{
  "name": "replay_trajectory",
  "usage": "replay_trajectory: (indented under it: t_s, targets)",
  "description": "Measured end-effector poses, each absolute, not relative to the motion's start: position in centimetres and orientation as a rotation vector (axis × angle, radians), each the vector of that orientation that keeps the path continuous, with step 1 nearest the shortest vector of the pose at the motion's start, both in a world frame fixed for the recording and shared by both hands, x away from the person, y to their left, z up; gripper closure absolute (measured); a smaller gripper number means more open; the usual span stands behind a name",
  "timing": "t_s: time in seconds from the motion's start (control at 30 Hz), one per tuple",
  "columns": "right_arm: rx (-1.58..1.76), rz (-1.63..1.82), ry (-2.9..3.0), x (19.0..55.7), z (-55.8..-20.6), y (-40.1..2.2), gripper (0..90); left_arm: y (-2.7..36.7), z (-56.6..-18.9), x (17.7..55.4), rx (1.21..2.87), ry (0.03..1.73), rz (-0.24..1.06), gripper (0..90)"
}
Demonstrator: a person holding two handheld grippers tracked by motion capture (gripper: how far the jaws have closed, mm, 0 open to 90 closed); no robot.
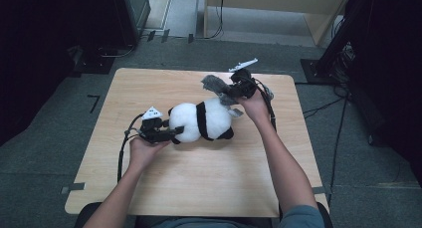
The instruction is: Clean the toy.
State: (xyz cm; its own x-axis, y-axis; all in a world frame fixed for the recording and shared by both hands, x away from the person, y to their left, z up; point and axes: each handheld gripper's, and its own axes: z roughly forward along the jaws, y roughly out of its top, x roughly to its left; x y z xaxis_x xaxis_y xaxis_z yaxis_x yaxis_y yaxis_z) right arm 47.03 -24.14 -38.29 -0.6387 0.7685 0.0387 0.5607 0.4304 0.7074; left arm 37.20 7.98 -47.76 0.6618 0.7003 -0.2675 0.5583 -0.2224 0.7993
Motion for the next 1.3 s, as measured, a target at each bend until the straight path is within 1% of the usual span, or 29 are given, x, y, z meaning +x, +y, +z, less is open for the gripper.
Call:
replay_trajectory:
  t_s: [0.23,0.4,0.67,0.83,0.93,1.03,1.07,1.13,1.17,1.2,1.3]
  targets:
    - [1.099,1.11,2.406,45.4,-36.7,-22.6,77.9,8.0,-47.8,37.2,1.898,0.988,0.181,37.0]
    - [1.04,1.123,2.435,43.9,-36.2,-21.0,77.6,8.0,-47.8,37.2,1.898,0.986,0.186,35.7]
    - [0.973,1.145,2.483,42.3,-37.2,-18.8,76.3,8.0,-47.7,37.2,1.895,0.989,0.187,35.7]
    - [0.915,1.089,2.51,41.8,-38.2,-17.4,76.1,7.9,-47.7,37.1,1.895,0.985,0.192,35.8]
    - [0.91,1.087,2.52,41.8,-38.6,-16.9,73.0,7.9,-47.7,37.1,1.895,0.987,0.192,36.2]
    - [0.894,1.118,2.491,41.7,-38.8,-16.6,62.3,7.8,-47.7,37.1,1.891,0.992,0.191,36.7]
    - [0.898,1.116,2.486,41.7,-38.8,-16.5,62.8,7.8,-47.7,37.1,1.891,0.992,0.191,36.9]
    - [0.883,1.087,2.483,41.7,-39.0,-16.0,72.5,7.8,-47.7,37.1,1.892,0.994,0.191,37.1]
    - [0.879,1.075,2.479,41.6,-39.1,-15.7,74.8,7.8,-47.7,37.1,1.889,0.995,0.188,37.2]
    - [0.88,1.09,2.47,41.5,-38.9,-15.4,76.3,7.8,-47.7,37.1,1.892,0.993,0.19,37.2]
    - [0.865,1.166,2.462,41.2,-38.4,-14.5,77.3,7.8,-47.7,37.1,1.892,0.992,0.193,37.3]
